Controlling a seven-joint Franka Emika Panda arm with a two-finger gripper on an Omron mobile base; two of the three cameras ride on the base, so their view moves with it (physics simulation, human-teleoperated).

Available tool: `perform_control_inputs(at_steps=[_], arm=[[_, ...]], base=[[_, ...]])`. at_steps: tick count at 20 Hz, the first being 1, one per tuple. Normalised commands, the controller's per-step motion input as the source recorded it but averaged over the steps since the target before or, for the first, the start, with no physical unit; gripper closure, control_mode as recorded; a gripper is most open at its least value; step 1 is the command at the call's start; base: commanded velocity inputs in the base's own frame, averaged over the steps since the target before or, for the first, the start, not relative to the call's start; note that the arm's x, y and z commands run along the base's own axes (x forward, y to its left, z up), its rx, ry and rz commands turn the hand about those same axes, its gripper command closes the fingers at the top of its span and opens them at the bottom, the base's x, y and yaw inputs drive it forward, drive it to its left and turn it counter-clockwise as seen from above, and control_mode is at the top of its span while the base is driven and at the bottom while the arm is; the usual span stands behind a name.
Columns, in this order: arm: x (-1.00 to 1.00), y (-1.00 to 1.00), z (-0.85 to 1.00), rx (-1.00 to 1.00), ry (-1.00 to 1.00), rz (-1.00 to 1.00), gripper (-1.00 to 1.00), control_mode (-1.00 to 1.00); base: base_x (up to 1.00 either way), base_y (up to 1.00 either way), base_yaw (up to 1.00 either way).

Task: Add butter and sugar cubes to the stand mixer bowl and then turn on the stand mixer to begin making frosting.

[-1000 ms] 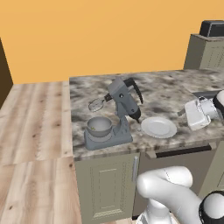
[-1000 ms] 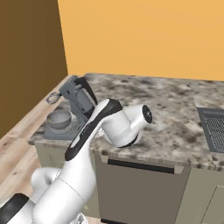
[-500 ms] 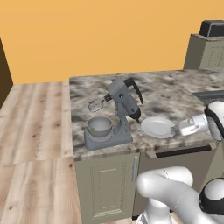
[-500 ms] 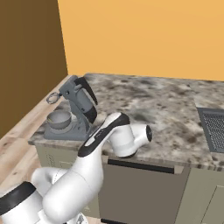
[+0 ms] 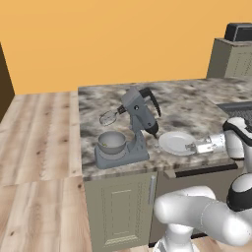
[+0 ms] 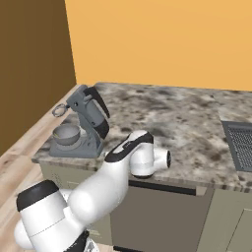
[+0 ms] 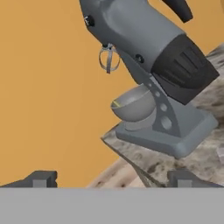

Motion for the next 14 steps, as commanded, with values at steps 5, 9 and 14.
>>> perform_control_inputs(at_steps=[5, 9, 14], arm=[[0.08, 0.00, 0.00, 0.00, -0.24, 0.03, -1.00, -1.00], [0.13, 0.05, 0.00, -0.01, -0.25, 0.00, -1.00, -1.00], [0.16, 0.21, 0.00, -0.07, -0.15, 0.00, -1.00, -1.00]], base=[[0.00, 0.00, 0.00], [0.00, 0.00, 0.00], [0.00, 0.00, 0.00]])
